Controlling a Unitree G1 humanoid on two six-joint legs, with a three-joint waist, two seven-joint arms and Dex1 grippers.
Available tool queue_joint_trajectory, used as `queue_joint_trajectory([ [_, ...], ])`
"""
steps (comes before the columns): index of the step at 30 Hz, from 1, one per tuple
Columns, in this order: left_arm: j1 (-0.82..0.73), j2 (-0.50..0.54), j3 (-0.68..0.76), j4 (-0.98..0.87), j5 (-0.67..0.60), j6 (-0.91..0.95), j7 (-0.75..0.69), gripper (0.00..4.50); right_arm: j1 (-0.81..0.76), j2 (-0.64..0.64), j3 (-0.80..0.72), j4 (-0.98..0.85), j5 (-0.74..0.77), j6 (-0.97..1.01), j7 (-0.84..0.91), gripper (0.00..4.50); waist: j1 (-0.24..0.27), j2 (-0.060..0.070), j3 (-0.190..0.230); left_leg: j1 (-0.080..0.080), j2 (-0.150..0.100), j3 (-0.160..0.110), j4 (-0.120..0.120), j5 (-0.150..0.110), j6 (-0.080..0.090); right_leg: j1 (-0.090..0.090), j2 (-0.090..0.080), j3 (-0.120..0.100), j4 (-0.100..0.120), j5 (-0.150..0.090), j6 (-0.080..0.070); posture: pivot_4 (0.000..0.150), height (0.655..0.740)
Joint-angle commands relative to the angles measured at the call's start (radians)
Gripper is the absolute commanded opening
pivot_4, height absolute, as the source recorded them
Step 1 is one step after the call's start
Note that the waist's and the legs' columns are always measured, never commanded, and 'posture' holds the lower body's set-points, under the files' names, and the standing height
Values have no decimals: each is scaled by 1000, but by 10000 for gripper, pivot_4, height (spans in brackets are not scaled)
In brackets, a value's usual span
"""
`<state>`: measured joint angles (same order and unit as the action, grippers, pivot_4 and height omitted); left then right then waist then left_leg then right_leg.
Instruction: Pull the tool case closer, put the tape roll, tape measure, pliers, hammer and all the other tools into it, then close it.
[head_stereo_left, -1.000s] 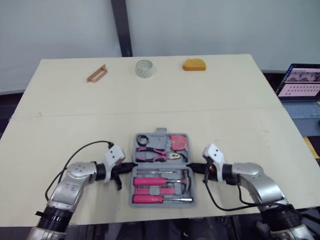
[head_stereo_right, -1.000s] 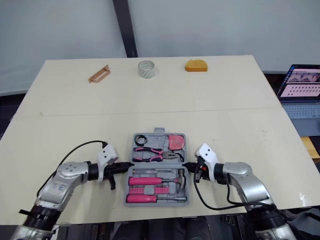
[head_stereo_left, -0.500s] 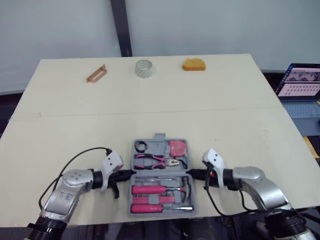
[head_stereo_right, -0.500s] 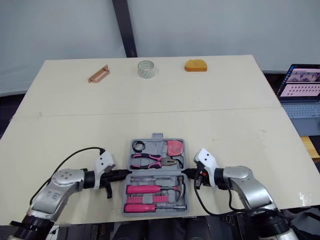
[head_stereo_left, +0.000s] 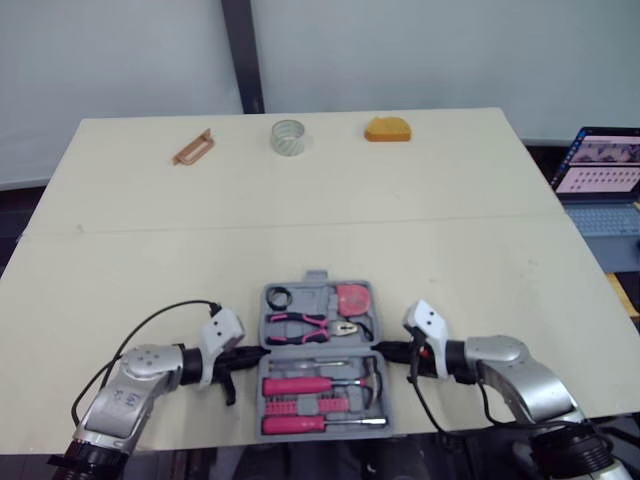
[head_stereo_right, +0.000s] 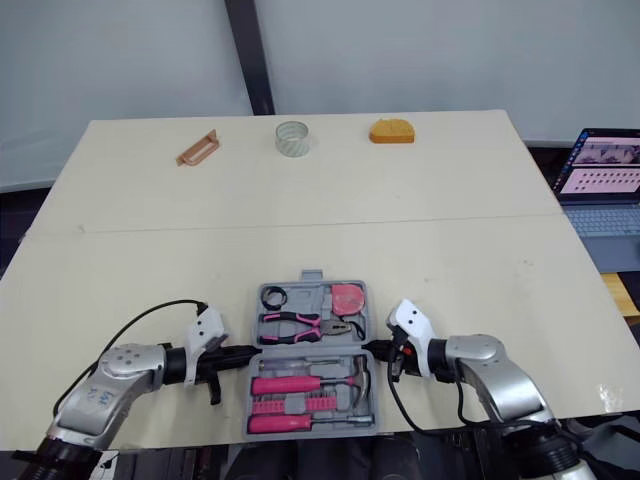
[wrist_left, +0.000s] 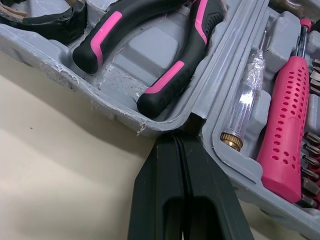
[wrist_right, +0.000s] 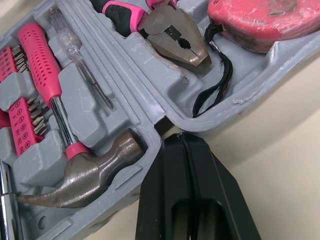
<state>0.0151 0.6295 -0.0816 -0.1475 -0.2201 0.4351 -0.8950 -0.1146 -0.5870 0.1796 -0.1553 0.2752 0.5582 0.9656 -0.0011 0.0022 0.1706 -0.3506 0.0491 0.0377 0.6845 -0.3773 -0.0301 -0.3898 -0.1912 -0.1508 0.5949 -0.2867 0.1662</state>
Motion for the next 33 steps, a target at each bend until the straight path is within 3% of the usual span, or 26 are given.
queue_joint_trajectory([
  [1,40,9,-33,5,5,16,-10,0,9,-5,12,-44,27,3,22,378,0,0,0,0,0,0,0,0,0,0,0,0,0,0,0,1500,7400],
  [15,23,23,-10,37,8,1,-5,0,-8,-4,-11,-2,7,-27,-3,378,0,0,0,0,0,1,1,0,0,0,0,1,0,0,0,1500,7400],
  [23,36,91,69,85,-3,-38,-18,0,12,-97,-116,22,61,-9,36,378,-1,0,0,0,0,1,1,0,0,0,0,1,0,0,0,1500,7400],
  [27,59,124,123,16,-60,-25,-54,0,-40,-99,-219,43,183,123,29,12845,-3,0,0,1,0,1,0,0,-1,0,0,1,1,0,0,1500,7400],
  [33,120,182,112,-194,-204,122,-154,0,-167,-50,-291,103,332,381,-28,43850,4,0,0,-1,0,1,0,0,-1,-1,0,1,0,0,0,1500,7400],
])
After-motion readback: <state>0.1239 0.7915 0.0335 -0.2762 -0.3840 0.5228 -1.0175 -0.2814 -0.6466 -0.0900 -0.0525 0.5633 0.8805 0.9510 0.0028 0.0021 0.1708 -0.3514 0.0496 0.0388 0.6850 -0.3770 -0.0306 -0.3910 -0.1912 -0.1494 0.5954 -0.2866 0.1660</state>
